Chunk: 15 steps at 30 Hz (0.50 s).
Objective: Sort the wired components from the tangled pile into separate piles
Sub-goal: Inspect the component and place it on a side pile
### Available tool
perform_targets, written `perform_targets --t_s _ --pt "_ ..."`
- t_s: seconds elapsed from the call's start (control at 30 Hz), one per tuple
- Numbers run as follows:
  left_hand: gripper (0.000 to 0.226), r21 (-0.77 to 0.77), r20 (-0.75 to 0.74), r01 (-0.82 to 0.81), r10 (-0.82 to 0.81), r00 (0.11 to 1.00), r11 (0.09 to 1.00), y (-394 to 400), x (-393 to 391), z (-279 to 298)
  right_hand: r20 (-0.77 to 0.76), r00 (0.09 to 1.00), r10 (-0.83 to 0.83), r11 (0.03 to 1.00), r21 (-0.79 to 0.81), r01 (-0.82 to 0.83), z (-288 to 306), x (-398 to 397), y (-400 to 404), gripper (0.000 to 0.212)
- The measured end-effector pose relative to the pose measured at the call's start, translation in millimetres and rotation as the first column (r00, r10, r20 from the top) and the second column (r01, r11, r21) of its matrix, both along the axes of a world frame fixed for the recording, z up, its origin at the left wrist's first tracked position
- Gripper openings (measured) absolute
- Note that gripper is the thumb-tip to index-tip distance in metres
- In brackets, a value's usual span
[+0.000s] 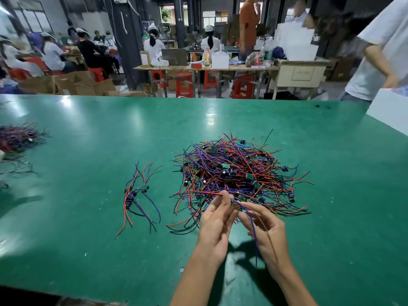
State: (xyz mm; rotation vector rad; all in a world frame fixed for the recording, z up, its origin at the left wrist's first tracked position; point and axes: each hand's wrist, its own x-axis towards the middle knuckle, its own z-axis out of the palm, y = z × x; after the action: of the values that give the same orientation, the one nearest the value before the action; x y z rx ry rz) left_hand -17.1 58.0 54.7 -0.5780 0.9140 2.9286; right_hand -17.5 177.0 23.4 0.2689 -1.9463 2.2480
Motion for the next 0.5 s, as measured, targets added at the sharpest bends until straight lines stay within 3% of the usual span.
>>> perform_targets --t_s 0.2,0.33,0.43,0.5 --pt "0.021 -0.051 -0.02 -0.019 0.018 1.0 0.998 7.6 5.5 -11.7 0.196 0.973 -0.121 0.961 -0.222 0.164 -4.1 -0.4 -10.7 0.018" --pt "0.035 -0.226 -0.158 -0.049 0.013 0.987 0.973 11.4 10.9 -23.5 0.219 0.962 -0.163 0.953 -0.217 0.21 2.2 -3.8 -9.4 0.021" --pt "0.042 -0.484 -0.301 -0.081 -0.078 0.95 0.871 1.3 11.8 -33.5 0.256 0.958 -0.128 0.963 -0.197 0.181 9.0 -4.9 -1.3 0.02" --pt "0.037 -0.645 -0.334 -0.157 -0.091 0.938 0.748 -9.0 7.6 -38.9 0.308 0.949 -0.067 0.97 -0.201 0.134 12.7 -7.6 7.1 0.019"
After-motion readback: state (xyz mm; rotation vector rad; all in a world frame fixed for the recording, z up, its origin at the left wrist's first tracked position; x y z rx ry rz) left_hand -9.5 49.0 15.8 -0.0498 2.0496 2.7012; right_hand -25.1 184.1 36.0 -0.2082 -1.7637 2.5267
